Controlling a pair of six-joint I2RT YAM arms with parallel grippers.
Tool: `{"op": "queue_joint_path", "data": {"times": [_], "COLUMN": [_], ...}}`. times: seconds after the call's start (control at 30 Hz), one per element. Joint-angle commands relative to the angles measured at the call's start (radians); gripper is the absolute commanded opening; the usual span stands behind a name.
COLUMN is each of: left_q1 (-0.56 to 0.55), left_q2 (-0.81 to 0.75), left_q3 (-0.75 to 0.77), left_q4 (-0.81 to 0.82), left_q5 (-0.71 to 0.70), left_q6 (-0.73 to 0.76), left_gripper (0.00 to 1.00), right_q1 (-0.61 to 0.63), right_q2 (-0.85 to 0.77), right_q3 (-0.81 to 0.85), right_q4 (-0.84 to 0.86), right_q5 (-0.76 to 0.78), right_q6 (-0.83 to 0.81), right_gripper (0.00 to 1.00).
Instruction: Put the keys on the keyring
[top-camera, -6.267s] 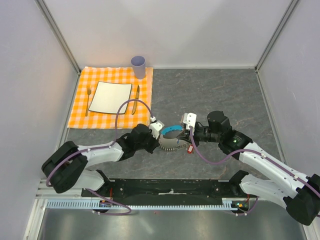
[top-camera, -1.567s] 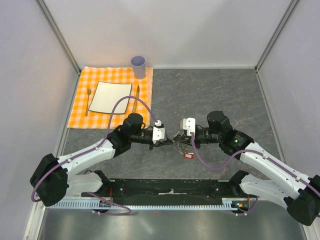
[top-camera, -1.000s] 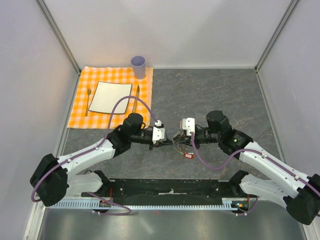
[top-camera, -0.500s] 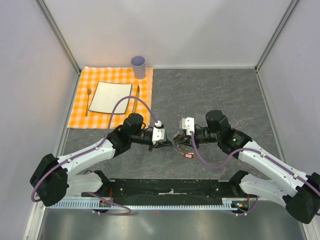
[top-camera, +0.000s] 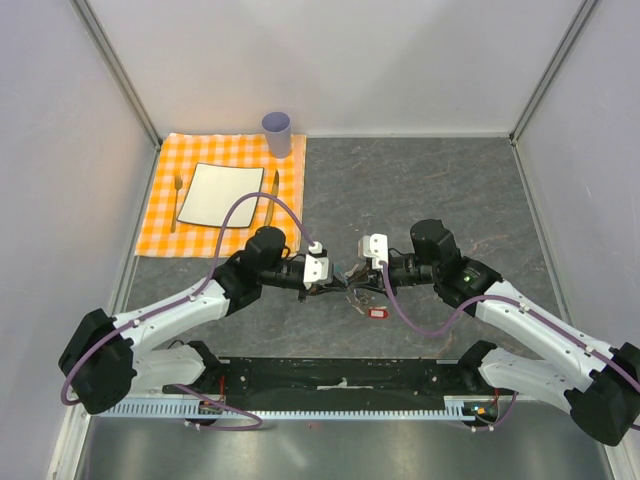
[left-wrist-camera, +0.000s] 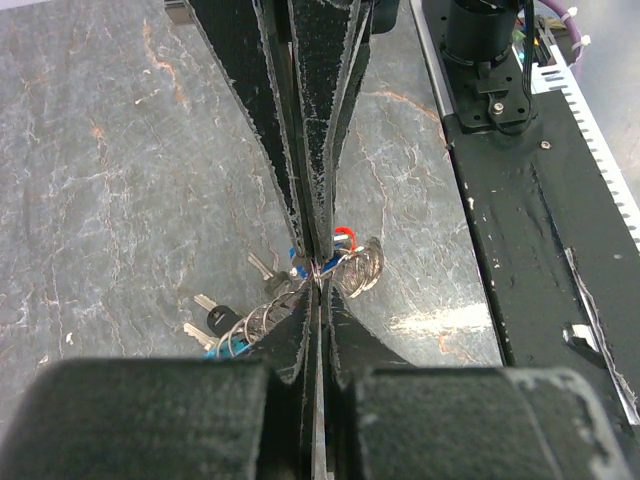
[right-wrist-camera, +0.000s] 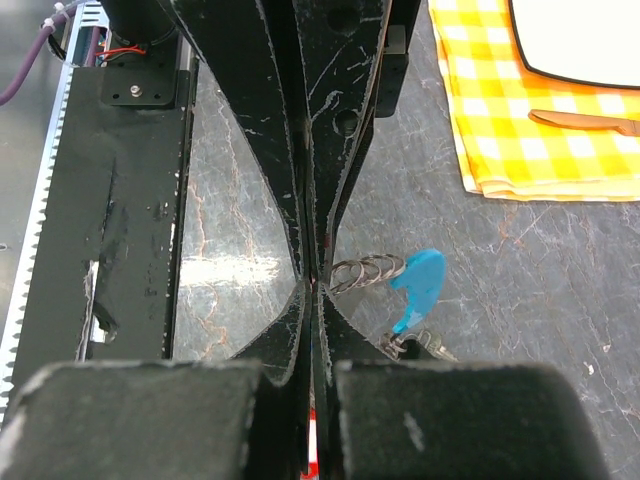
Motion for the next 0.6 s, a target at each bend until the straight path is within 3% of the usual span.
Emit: {"op": "queue_joint_path", "data": {"times": [0.0, 0.57], "left_q1": [-0.011, -0.031], "left_q2": [-0.043, 0.003], "left_q3": [0.008, 0.030], "left_q4": [0.155, 0.165], "left_q5": [0.026, 0.071], "left_q6": [-0.041, -0.059], "left_gripper": [0.02, 0.02], "right_q1": [0.004, 0.004], "right_q2": [0.007, 0.013], "right_q3": [0.019, 0.011], "right_q4": [0.045, 0.088], "right_q5": [-0.027, -0.038], "right_q6": [0.009, 0.036], "right_gripper": [0.00, 0.00]}}
